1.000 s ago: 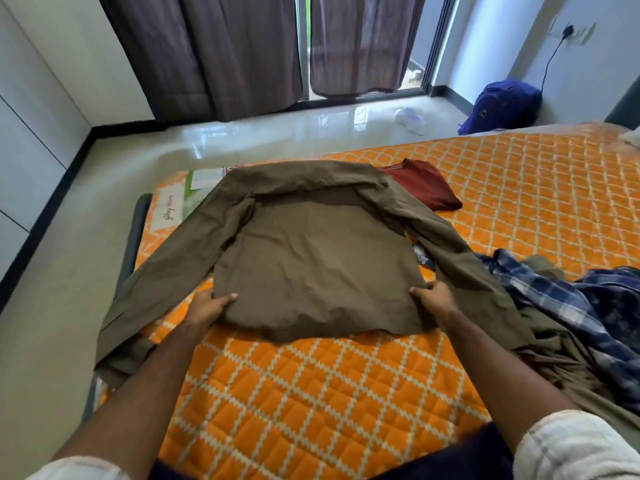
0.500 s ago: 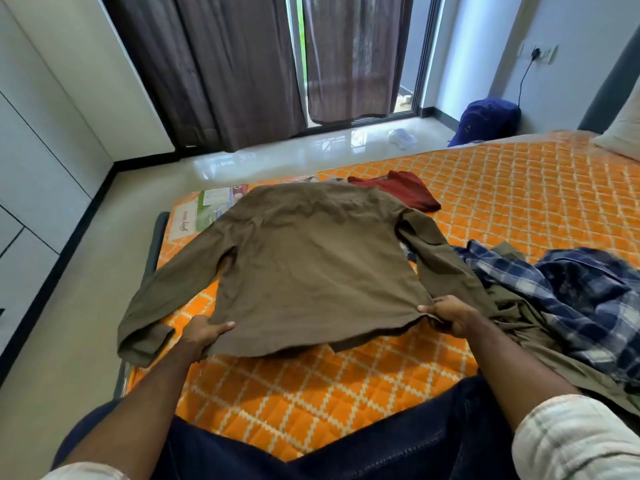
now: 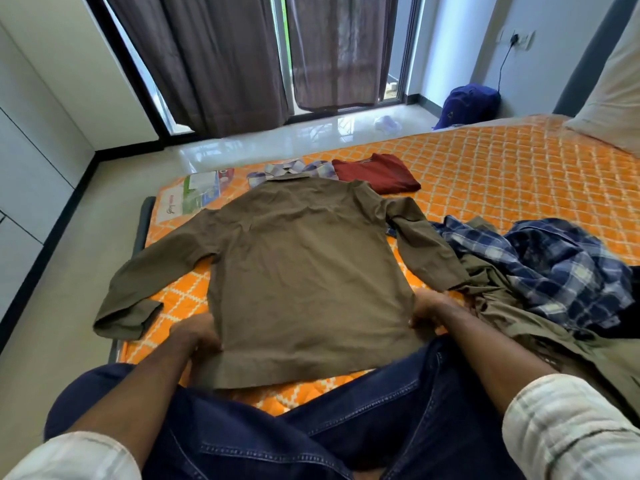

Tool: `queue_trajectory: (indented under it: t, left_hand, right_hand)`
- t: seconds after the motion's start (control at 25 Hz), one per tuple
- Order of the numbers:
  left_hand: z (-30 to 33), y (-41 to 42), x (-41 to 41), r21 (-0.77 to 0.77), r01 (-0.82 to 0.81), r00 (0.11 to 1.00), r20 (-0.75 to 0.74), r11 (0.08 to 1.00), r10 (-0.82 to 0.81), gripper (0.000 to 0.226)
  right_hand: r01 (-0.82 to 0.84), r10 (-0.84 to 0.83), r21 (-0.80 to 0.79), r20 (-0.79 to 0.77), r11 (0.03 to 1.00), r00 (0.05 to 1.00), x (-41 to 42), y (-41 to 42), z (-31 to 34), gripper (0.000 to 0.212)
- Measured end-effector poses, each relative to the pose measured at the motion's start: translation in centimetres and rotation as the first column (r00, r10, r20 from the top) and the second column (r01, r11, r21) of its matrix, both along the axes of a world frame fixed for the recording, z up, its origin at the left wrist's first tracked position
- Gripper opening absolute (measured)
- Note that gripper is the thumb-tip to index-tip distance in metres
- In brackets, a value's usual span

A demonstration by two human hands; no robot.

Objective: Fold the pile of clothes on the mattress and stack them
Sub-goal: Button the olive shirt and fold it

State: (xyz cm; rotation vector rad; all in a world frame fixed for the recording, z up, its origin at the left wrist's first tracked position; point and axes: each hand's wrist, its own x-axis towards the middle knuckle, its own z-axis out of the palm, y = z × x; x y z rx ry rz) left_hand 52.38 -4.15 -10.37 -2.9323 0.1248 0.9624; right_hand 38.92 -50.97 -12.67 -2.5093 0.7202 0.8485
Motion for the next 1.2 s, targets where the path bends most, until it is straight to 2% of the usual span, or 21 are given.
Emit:
queue_trajectory:
  t: [0.04,0.12,0.16,0.2,0.24,0.28,0.32,0.4,0.44,0.56,0.64,0.76,0.84,0.88,0.92,0.96,1.0,1.04,1.12,1.16,1.2]
  left_hand:
    - [0.4,-0.7,-0.1,0.073,0.079,0.985,0.147,0.994,-0.089,0.07]
    - [1.1,-3.4,-0.9,0.228,0.318,0.831,0.401,0.92,-0.386,0.064]
    - [1.4,-5.3,-1.9,0.214,0.469,0.739,0.436,0.857,-0.513,0.06]
    - [1.2,-7.4,-3.2,0.112,0.621,0.688,0.396,0.776,-0.607,0.059]
    - [1.0,-9.3,-5.2,-0.012,0.72,0.665,0.299,0.694,-0.685,0.063]
    - [0.0,-10.3,-6.7,-0.052,0.781,0.62,0.19,0.623,-0.761,0.07]
    - [-0.6,-11.0,-8.3,0.003,0.827,0.555,0.154,0.562,-0.818,0.076]
    - [-2.1,-11.3,-10.2,0.171,0.846,0.475,0.187,0.504,-0.86,0.073]
    - [-2.3,-11.2,-10.8,0.198,0.844,0.456,0.224,0.498,-0.861,0.063]
    - [-2.4,-11.1,-10.7,0.174,0.873,0.393,0.303,0.456,-0.868,0.039]
    - [-1.9,-11.3,-9.0,0.018,0.85,0.489,0.342,0.526,-0.802,0.034]
    - [-1.0,-11.1,-5.1,-0.322,0.583,0.812,0.228,0.746,-0.537,0.031]
    - [-0.9,-10.6,-2.8,-0.477,0.399,0.917,0.211,0.783,-0.339,0.029]
    - [-0.9,-10.3,-2.4,-0.498,0.394,0.915,0.288,0.773,-0.281,0.03]
    - [-1.1,-10.0,-2.5,-0.469,0.459,0.871,0.405,0.755,-0.278,0.031]
    - [-1.3,-9.8,-2.8,-0.386,0.574,0.778,0.531,0.722,-0.335,0.031]
    - [-1.5,-9.7,-3.3,-0.269,0.701,0.651,0.619,0.661,-0.438,0.03]
    - [-1.6,-9.6,-4.1,-0.138,0.824,0.492,0.657,0.55,-0.571,0.029]
    - [-2.4,-9.2,-5.3,0.089,0.963,0.151,0.607,0.255,-0.781,0.037]
    - [-2.9,-9.0,-5.5,0.154,0.973,0.057,0.561,0.171,-0.826,0.044]
    - [-3.5,-8.7,-5.4,0.193,0.97,0.023,0.542,0.151,-0.84,0.049]
  right_hand:
    - [-0.045,0.067,-0.195,0.11,0.98,0.992,0.1,1.1,0.8,0.048]
    - [-0.198,0.365,-0.496,0.266,0.846,0.892,0.4,3.7,1.6,0.054]
    - [-0.32,0.517,-0.516,0.297,0.794,0.803,0.5,5.2,1.6,0.054]
    - [-0.471,0.616,-0.428,0.318,0.771,0.72,0.4,7.2,1.8,0.054]
    - [-0.605,0.655,-0.254,0.327,0.755,0.681,0.1,9.2,1.8,0.056]
    - [-0.695,0.692,-0.114,0.296,0.71,0.659,-0.3,11.1,1.5,0.06]
    - [-0.754,0.751,-0.096,0.235,0.649,0.617,-0.9,12.6,1.0,0.065]
    - [-0.804,0.854,-0.289,0.147,0.519,0.499,-1.8,14.3,0.1,0.069]
    - [-0.797,0.874,-0.364,0.136,0.482,0.466,-2.1,14.8,0.0,0.064]
    - [-0.791,0.885,-0.397,0.191,0.466,0.425,-1.7,15.2,-0.1,0.038]
    - [-0.765,0.801,-0.245,0.254,0.596,0.542,-0.4,14.4,0.5,0.031]
    - [-0.585,0.54,0.043,0.332,0.81,0.773,2.1,12.6,1.5,0.03]
    - [-0.472,0.384,0.125,0.419,0.873,0.822,3.1,11.7,1.8,0.033]
    - [-0.444,0.337,0.136,0.471,0.886,0.816,3.3,11.6,1.7,0.031]
    - [-0.455,0.336,0.118,0.517,0.883,0.787,3.4,11.6,1.7,0.029]
    - [-0.498,0.381,0.08,0.544,0.863,0.747,3.4,11.6,1.3,0.028]
    - [-0.558,0.457,0.021,0.55,0.829,0.699,3.2,11.7,0.9,0.028]
    - [-0.61,0.527,-0.035,0.544,0.792,0.653,3.1,11.8,0.4,0.025]
    - [-0.654,0.589,-0.095,0.547,0.75,0.595,2.9,11.7,-0.4,0.017]
    - [-0.649,0.58,-0.094,0.557,0.755,0.594,2.9,11.7,-0.7,0.016]
    - [-0.635,0.554,-0.075,0.574,0.769,0.603,3.0,11.8,-0.7,0.018]
